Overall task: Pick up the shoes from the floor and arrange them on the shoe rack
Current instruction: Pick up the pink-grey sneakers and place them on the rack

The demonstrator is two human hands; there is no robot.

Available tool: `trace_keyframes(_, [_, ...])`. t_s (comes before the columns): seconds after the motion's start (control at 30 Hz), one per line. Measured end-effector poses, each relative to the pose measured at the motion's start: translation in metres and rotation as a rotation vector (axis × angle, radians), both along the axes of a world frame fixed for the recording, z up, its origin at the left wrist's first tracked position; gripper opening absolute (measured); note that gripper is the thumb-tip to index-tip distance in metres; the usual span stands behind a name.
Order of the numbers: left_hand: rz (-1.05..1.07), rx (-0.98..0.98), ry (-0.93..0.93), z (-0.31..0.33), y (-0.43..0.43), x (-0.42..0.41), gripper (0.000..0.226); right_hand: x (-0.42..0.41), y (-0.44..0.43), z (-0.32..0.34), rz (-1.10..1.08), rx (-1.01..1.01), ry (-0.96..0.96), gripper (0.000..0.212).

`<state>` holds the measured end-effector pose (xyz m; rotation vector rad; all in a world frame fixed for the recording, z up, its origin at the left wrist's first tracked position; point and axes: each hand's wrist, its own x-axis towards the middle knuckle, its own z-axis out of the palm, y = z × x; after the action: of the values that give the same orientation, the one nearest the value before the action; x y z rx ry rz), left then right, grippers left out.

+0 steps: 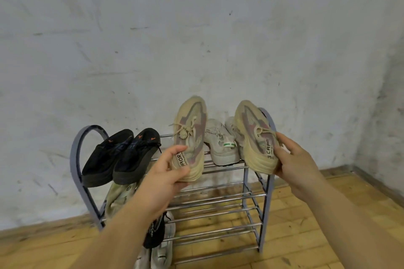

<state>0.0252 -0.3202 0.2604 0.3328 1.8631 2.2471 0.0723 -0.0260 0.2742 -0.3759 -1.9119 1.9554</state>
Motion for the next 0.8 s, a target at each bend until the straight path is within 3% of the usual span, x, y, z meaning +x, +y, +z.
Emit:
trace_keyframes(0.13, [-0.207,-0.173,0.117,0.020,-0.049,0.016,0.049,0.017,0.001,0.011,0.010,0.170,0.096,0.036])
trace_keyframes(0.33, [-0.404,-0.403,-0.099,0.015,-0.099,0.034,0.052,0.031,-0.009,0.024,0.199,0.104,0.146,0.044])
trace_keyframes(0.43, [-0.446,-0.503,-0.178,0.012,-0.112,0.044,0.050,0.035,-0.014,0.025,0.396,0.153,0.035,0.036])
trace_keyframes(0.6, [-0.464,-0.691,-0.246,-0.005,-0.124,0.046,0.049,0.037,-0.021,0.011,0.669,0.438,-0.173,0.030])
trace_keyframes(0.7, [-0.418,-0.723,-0.323,-0.019,-0.127,0.041,0.049,0.030,-0.018,-0.004,0.682,0.553,-0.278,0.028])
trace_keyframes(0.8, [-0.427,-0.782,-0.336,-0.026,-0.124,0.038,0.048,0.016,-0.007,-0.029,0.633,0.533,-0.402,0.024])
